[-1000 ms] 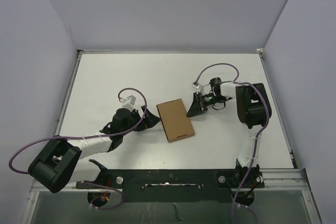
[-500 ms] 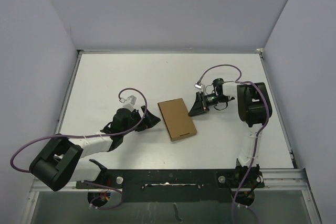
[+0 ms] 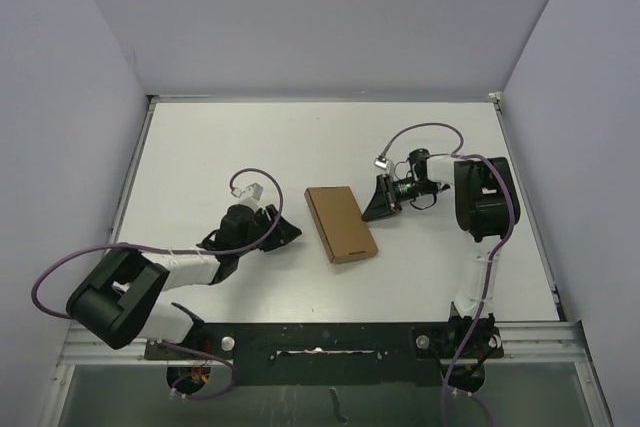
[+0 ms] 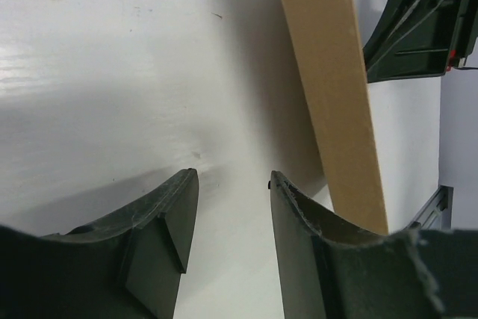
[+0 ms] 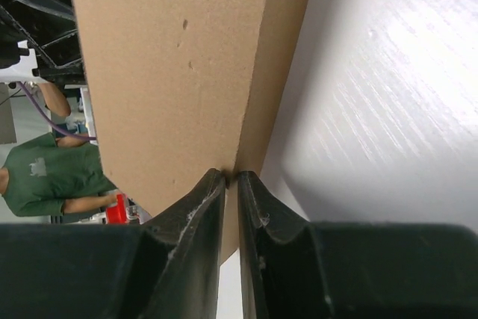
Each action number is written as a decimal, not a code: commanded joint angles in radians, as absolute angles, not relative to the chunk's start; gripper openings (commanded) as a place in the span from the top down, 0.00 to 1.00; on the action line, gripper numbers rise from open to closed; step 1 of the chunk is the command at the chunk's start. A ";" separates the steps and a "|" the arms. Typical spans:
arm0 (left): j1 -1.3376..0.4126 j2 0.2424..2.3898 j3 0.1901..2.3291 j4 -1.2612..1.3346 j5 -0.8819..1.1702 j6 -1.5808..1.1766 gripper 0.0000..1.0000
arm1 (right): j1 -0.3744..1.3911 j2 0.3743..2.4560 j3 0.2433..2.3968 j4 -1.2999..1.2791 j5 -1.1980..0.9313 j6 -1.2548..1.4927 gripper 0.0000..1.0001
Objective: Fold the paper box
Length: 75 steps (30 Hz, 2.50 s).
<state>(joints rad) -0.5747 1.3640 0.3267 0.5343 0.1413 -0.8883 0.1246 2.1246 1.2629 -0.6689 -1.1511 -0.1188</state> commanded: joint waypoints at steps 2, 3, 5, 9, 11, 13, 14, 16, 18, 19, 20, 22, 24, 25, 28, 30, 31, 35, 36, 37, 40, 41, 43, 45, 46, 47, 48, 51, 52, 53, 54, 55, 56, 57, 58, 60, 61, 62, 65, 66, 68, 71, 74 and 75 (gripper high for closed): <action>-0.581 1.449 0.414 0.595 0.183 -0.897 0.59 | 0.116 2.143 1.293 -0.666 -1.041 -0.153 0.87; -0.583 1.467 0.425 0.602 0.192 -0.898 0.59 | 0.116 2.141 1.294 -0.668 -1.036 -0.155 0.87; -0.591 1.506 0.449 0.615 0.211 -0.906 0.59 | 0.116 2.140 1.295 -0.669 -1.029 -0.157 0.87; -0.621 1.568 0.508 0.622 0.231 -0.910 0.59 | 0.117 2.140 1.299 -0.674 -1.020 -0.162 0.87; -0.639 1.591 0.538 0.624 0.237 -0.910 0.59 | 0.119 2.138 1.301 -0.676 -1.016 -0.164 0.87; -0.655 1.607 0.568 0.623 0.238 -0.909 0.59 | 0.118 2.136 1.304 -0.680 -1.014 -0.168 0.87; -0.664 1.610 0.576 0.621 0.237 -0.907 0.59 | 0.119 2.133 1.305 -0.682 -1.012 -0.171 0.87; -0.681 1.618 0.599 0.608 0.231 -0.900 0.59 | 0.118 2.125 1.307 -0.683 -1.007 -0.174 0.87; -0.698 1.625 0.625 0.596 0.224 -0.891 0.59 | 0.118 2.112 1.307 -0.684 -0.998 -0.178 0.87; -0.706 1.628 0.636 0.590 0.221 -0.887 0.59 | 0.118 2.106 1.307 -0.685 -0.991 -0.181 0.87; -0.716 1.630 0.647 0.583 0.217 -0.881 0.59 | 0.116 2.098 1.310 -0.687 -0.982 -0.185 0.86; -0.729 1.631 0.667 0.566 0.210 -0.870 0.59 | 0.109 2.078 1.317 -0.697 -0.962 -0.198 0.86; -0.741 1.630 0.689 0.553 0.202 -0.859 0.59 | 0.097 2.054 1.314 -0.692 -0.951 -0.202 0.86; -0.746 1.631 0.700 0.545 0.198 -0.854 0.59 | 0.090 2.042 1.310 -0.688 -0.949 -0.202 0.86; -0.756 1.636 0.737 0.513 0.188 -0.836 0.59 | 0.076 2.009 1.307 -0.687 -0.937 -0.211 0.86; -0.763 1.643 0.759 0.500 0.186 -0.828 0.59 | 0.069 1.989 1.307 -0.690 -0.926 -0.218 0.86; -0.766 1.649 0.772 0.496 0.185 -0.826 0.59 | 0.065 1.977 1.305 -0.689 -0.922 -0.219 0.86; -0.778 1.677 0.822 0.475 0.185 -0.817 0.60 | 0.060 1.950 1.302 -0.689 -0.914 -0.222 0.86; -0.779 1.683 0.831 0.472 0.184 -0.817 0.60 | 0.059 1.944 1.302 -0.689 -0.912 -0.222 0.86; -0.781 1.689 0.842 0.470 0.185 -0.814 0.60 | 0.060 1.941 1.300 -0.689 -0.911 -0.222 0.86; -0.782 1.703 0.870 0.457 0.184 -0.806 0.60 | 0.059 1.933 1.301 -0.691 -0.917 -0.225 0.86; -0.783 1.707 0.881 0.452 0.186 -0.803 0.60 | 0.059 1.929 1.302 -0.694 -0.918 -0.227 0.86; -0.782 1.715 0.905 0.441 0.183 -0.792 0.60 | 0.060 1.909 1.301 -0.696 -0.920 -0.235 0.86; -0.782 1.721 0.933 0.422 0.185 -0.779 0.60 | 0.059 1.866 1.293 -0.683 -0.918 -0.232 0.86; -0.782 1.726 0.950 0.411 0.187 -0.771 0.60 | 0.060 1.838 1.282 -0.667 -0.914 -0.224 0.86; -0.782 1.734 0.968 0.399 0.189 -0.762 0.60 | 0.061 1.810 1.272 -0.649 -0.906 -0.216 0.86; -0.782 1.742 0.988 0.386 0.191 -0.755 0.60 | 0.062 1.790 1.264 -0.638 -0.901 -0.210 0.85; -0.782 1.777 1.052 0.365 0.208 -0.737 0.60 | 0.061 1.775 1.269 -0.650 -0.893 -0.218 0.85; -0.782 1.792 1.076 0.357 0.217 -0.730 0.60 | 0.057 1.779 1.279 -0.661 -0.884 -0.229 0.85; -0.782 1.808 1.103 0.343 0.223 -0.723 0.60 | 0.052 1.778 1.288 -0.673 -0.877 -0.240 0.85; -0.783 1.824 1.133 0.327 0.229 -0.715 0.60 | 0.044 1.773 1.291 -0.677 -0.873 -0.245 0.85; -0.782 1.843 1.160 0.315 0.236 -0.711 0.60 | 0.033 1.763 1.289 -0.672 -0.871 -0.244 0.85; -0.782 1.864 1.189 0.306 0.245 -0.706 0.60 | 0.024 1.751 1.285 -0.669 -0.871 -0.245 0.85; -0.782 1.885 1.216 0.296 0.256 -0.704 0.60 | 0.014 1.740 1.283 -0.666 -0.865 -0.248 0.85; -0.782 1.909 1.248 0.284 0.263 -0.700 0.60 | 0.002 1.729 1.282 -0.666 -0.853 -0.254 0.85; -0.781 1.956 1.311 0.255 0.283 -0.695 0.60 | -0.019 1.705 1.282 -0.662 -0.804 -0.274 0.85; -0.780 1.979 1.347 0.240 0.294 -0.693 0.60 | -0.027 1.692 1.277 -0.656 -0.769 -0.286 0.85; -0.779 1.999 1.379 0.223 0.305 -0.687 0.60 | -0.034 1.681 1.273 -0.650 -0.725 -0.300 0.85; -0.773 2.018 1.464 0.158 0.315 -0.660 0.60 | -0.058 1.645 1.261 -0.627 -0.635 -0.331 0.84; -0.769 2.011 1.475 0.146 0.313 -0.646 0.60 | -0.070 1.638 1.258 -0.625 -0.620 -0.338 0.84; -0.763 1.978 1.478 0.115 0.290 -0.616 0.59 | -0.092 1.633 1.247 -0.615 -0.608 -0.347 0.84; -0.757 1.909 1.431 0.086 0.247 -0.576 0.59 | -0.101 1.666 1.243 -0.628 -0.609 -0.363 0.84; -0.753 1.833 1.319 0.096 0.198 -0.579 0.58 | -0.097 1.719 1.254 -0.644 -0.584 -0.380 0.84; -0.753 1.815 1.277 0.101 0.181 -0.589 0.58 | -0.095 1.736 1.257 -0.647 -0.570 -0.384 0.84</action>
